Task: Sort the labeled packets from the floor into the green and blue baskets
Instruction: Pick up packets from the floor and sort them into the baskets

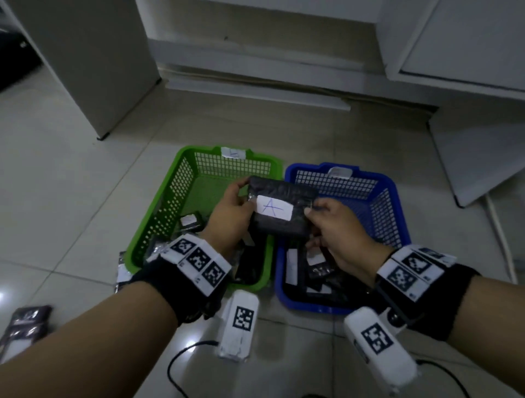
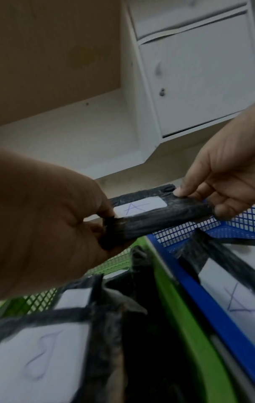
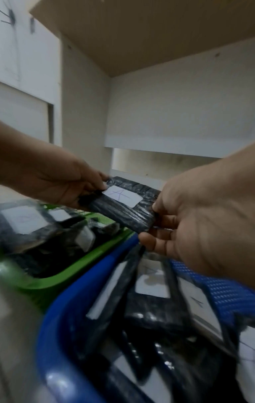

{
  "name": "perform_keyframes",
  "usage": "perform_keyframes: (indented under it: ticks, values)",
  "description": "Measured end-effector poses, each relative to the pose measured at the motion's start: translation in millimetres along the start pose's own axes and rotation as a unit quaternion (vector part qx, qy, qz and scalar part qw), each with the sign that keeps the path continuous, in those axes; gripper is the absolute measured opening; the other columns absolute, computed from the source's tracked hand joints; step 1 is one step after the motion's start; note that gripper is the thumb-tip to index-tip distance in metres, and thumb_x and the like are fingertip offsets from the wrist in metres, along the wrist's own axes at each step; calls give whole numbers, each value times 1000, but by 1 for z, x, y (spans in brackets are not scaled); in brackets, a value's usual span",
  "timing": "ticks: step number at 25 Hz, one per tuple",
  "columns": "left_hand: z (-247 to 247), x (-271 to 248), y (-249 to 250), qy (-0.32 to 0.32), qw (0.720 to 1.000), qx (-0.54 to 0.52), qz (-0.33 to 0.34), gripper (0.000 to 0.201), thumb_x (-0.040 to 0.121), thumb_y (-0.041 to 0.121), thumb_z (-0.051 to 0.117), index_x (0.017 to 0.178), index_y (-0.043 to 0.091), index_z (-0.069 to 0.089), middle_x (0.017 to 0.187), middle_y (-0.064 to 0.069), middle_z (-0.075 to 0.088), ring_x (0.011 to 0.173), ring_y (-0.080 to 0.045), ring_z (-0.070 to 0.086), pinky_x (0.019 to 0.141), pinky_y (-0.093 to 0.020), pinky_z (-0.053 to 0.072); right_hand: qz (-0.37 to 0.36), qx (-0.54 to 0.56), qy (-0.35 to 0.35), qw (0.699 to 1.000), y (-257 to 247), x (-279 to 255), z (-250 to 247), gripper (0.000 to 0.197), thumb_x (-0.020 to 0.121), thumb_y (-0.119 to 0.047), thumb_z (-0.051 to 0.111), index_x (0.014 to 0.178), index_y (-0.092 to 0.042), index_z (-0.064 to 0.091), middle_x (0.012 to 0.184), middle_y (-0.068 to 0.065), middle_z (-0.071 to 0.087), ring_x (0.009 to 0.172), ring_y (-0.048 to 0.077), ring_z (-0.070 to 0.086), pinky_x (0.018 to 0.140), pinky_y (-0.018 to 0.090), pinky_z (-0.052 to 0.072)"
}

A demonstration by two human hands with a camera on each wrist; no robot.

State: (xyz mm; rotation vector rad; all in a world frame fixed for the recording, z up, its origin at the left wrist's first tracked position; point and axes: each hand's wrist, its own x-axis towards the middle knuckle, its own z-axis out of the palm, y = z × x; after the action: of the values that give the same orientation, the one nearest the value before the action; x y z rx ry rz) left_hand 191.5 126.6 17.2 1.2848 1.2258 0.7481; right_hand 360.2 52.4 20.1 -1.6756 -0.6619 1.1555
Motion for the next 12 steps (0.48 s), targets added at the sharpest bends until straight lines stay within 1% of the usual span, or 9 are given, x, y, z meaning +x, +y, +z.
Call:
perform_keyframes:
  ticks: [1,2,3,4,6,7,8,10,12]
  values:
    - [16,3,1,-7,999,36,25,46,91,14,52,133,31,44,108,-8,66,89,-23,64,82,-38,55,-5,4,31,1000,2,10,-17,17,95,-18,53,107,-7,54,104,20,63,73,23,61,41,26,48]
    - [29,6,0,-12,993,101,56,49,90,15,55,136,28,43,117,-8,61,100,-21,61,91,-36,51,-8,6,69,998,4,20,-32,12,94,-15,53,105,-10,54,105,17,63,74,23,62,40,25,47]
    - [43,7,-2,-20,977,195,86,52,89,17,56,138,24,41,127,-9,54,110,-21,56,97,-34,46,-8,-2,112,994,5,32,-48,8,93,-14,53,102,-14,53,106,15,63,76,25,62,42,26,47]
    - [54,7,-6,-33,952,286,108,54,89,19,57,140,20,39,135,-9,45,119,-22,50,102,-33,41,-7,-18,150,988,7,43,-63,7,93,-14,52,99,-17,52,106,14,63,78,26,61,44,28,47]
    - [65,4,-16,-69,904,405,114,60,89,23,57,144,17,33,146,-7,32,132,-24,39,110,-36,36,-9,-56,193,980,15,66,-81,9,92,-13,51,99,-20,50,105,12,61,80,26,59,47,30,48]
    - [66,3,-21,-81,890,436,108,61,90,23,56,145,16,31,150,-6,28,134,-24,36,110,-37,35,-11,-71,202,977,20,75,-85,11,92,-13,51,101,-19,50,104,11,61,79,27,59,48,31,48]
    - [66,3,-25,-85,882,452,106,61,90,22,55,146,16,29,151,-4,25,136,-24,34,111,-37,35,-14,-83,206,975,25,85,-88,14,92,-13,51,104,-19,50,103,11,61,79,27,59,48,31,50]
    - [65,3,-30,-91,876,460,113,59,92,19,53,146,14,30,153,-2,25,137,-22,32,112,-35,33,-9,-98,206,974,35,99,-86,17,92,-13,51,107,-19,51,102,10,62,79,29,62,50,33,53]
    - [63,1,-29,-97,869,470,122,56,92,18,51,145,13,32,153,-1,25,138,-21,30,114,-33,30,7,-127,181,975,43,112,-80,17,91,-12,50,105,-21,51,100,11,61,77,31,63,50,35,54]
